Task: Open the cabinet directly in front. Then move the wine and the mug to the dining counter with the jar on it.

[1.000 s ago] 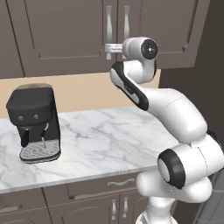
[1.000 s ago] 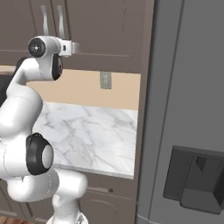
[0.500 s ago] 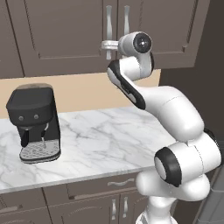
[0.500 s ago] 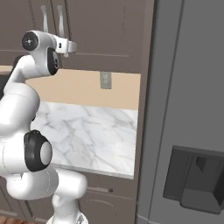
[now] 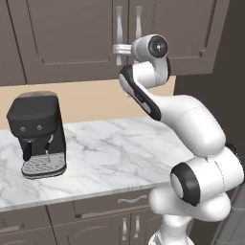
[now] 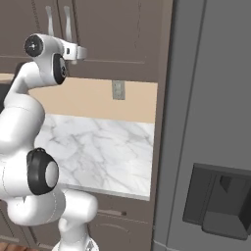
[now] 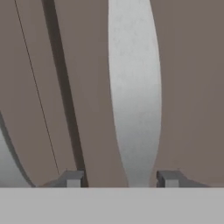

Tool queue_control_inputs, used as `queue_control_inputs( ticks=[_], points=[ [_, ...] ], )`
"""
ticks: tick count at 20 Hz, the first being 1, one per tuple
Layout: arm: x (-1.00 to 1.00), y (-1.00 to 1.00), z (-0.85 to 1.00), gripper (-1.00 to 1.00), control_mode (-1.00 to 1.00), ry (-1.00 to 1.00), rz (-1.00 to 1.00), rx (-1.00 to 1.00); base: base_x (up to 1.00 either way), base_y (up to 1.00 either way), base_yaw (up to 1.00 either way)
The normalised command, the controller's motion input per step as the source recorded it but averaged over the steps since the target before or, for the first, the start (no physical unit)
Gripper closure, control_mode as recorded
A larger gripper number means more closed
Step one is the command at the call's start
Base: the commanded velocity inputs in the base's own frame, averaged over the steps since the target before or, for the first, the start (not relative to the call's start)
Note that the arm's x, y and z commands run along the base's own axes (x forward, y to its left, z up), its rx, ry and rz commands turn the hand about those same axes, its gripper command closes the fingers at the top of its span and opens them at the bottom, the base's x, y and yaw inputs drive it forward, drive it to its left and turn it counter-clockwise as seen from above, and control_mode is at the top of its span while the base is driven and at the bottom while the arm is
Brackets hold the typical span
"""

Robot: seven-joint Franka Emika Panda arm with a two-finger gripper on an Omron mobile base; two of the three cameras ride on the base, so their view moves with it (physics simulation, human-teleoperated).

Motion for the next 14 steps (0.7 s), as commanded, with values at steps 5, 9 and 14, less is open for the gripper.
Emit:
queue_control_inputs(
  ticks=[5, 9, 14],
  points=[
    [-0.08, -0.13, 0.11, 1.00, -1.00, -0.04, 0.00, 0.04, 0.00, 0.00, 0.00],
    [-0.54, -0.61, 0.28, 1.00, -1.00, -0.13, 0.00, 0.07, 0.00, 0.00, 0.00],
    [-0.91, -0.97, 0.40, 1.00, -1.00, -0.18, 0.00, 0.09, 0.00, 0.00, 0.00]
  ],
)
